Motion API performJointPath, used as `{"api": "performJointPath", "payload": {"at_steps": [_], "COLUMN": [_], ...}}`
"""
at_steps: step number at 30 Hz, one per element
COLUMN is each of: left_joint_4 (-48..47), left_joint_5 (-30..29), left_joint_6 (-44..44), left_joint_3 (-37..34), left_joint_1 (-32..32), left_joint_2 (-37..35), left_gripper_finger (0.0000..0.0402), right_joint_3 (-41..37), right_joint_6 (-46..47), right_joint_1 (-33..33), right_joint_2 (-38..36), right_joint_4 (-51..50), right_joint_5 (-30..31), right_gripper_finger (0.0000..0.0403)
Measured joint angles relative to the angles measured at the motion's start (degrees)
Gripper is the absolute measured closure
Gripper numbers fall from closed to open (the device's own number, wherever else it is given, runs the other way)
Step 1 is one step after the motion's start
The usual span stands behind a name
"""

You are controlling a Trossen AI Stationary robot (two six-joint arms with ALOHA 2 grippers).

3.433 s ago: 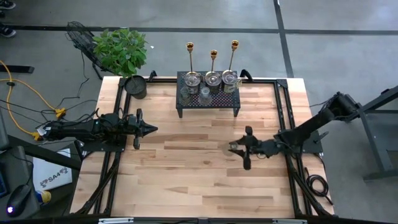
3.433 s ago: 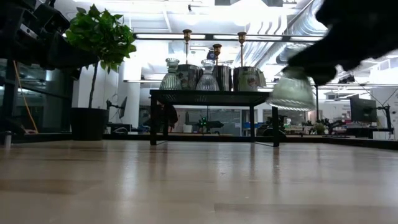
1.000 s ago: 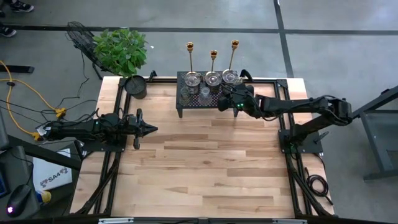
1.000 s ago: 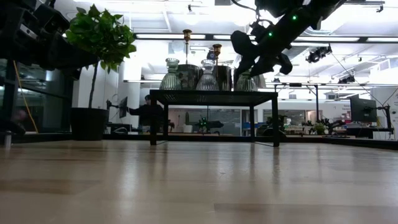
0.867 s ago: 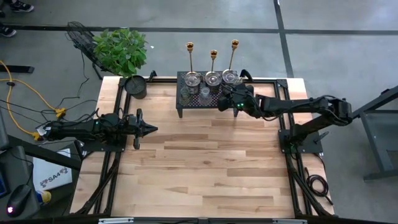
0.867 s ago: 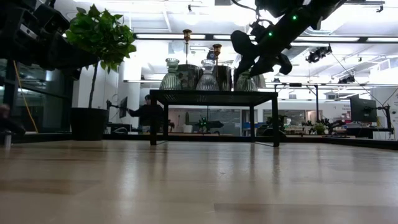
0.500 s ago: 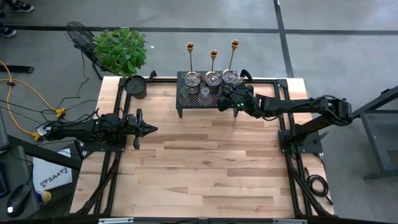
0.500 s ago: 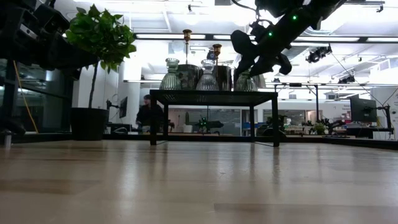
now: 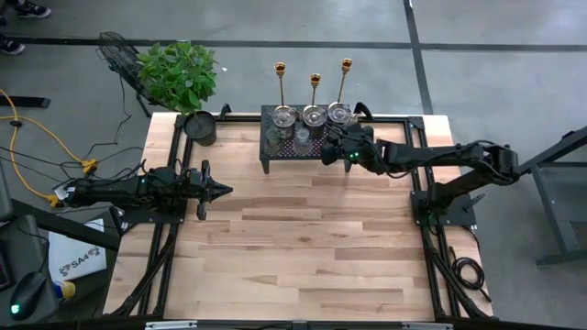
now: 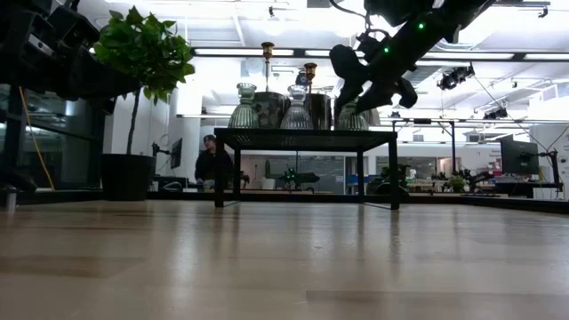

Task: Pick & Place candle stick holders
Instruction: Put the green glass candle holder on the shelf

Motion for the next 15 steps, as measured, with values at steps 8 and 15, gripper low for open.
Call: {"api": "performJointPath", "payload": {"at_steps": [8,15], "left_joint_4": [0.0,0.0], "left_joint_5": [0.0,-0.01], "left_joint_6": [0.02,0.01], "left_joint_3": [0.0,0.0], "left_joint_1": [0.0,0.0], "left_joint_2": [0.0,0.0], "left_gripper_finger": [0.0402,0.0402], "right_joint_3": [-0.02,-0.02], "right_joint_6": [-1.93,-3.08], "right_joint_1": [0.32,1.28], "right_joint_2": [-1.77,-6.46], "right_joint_4": [-0.83,-9.46], "right_joint_5": [-0.11,-0.07], "right_gripper_finger": [0.0225,0.0224]}}
